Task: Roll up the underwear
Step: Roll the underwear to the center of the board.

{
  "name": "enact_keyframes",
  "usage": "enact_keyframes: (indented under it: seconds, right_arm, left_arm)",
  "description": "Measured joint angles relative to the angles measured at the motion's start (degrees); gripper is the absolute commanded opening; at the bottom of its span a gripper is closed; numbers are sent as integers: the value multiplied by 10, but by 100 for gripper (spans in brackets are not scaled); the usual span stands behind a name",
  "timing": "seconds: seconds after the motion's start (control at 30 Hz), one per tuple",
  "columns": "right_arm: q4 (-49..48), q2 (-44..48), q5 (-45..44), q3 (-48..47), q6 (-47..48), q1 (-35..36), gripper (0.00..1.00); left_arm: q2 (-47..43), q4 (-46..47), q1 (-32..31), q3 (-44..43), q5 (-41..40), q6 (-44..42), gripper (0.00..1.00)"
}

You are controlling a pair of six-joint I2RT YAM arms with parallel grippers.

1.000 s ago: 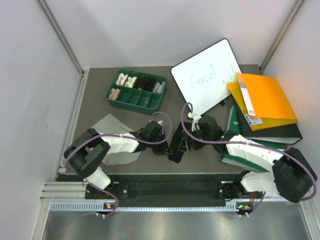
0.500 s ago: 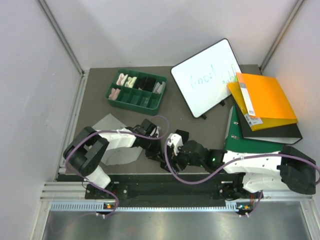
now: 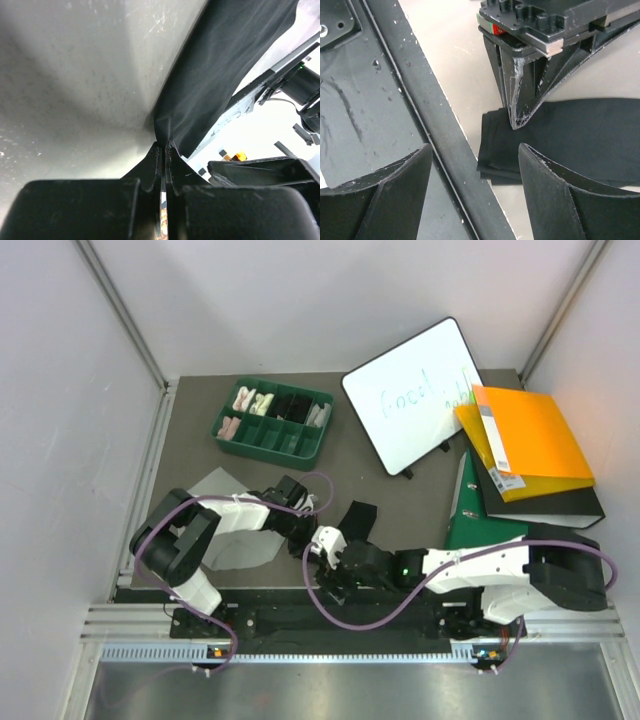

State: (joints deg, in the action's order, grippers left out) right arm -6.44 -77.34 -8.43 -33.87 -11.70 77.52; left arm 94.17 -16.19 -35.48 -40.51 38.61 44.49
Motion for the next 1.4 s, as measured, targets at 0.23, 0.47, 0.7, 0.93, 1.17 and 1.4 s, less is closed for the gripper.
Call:
enact_keyframes:
  seconds: [0.23,0.47,0.7,0.93,1.17,1.4]
  right_arm:
    - [7,-42,-23,-16,-8,8,69]
    - [28,-65,-56,-19,-23,11,63]
    - [45,-90,-86,-39,-33,13,56]
    - [50,-97,-105,-43,-35,24,47]
    - [63,-128,-107,-68,-33,25,33]
    - [78,-152,-109,-96,-27,25,5]
  left_arm:
    - [1,-2,7,0,17,4,0]
    - [12,-2,10,0,30,4,0]
    - [12,-3,17,0,41,5,0]
    - [12,-6,22,0,43,5,0]
    - [12,-8,25,0,45,5,0]
    - [11,-10,29,0,49,5,0]
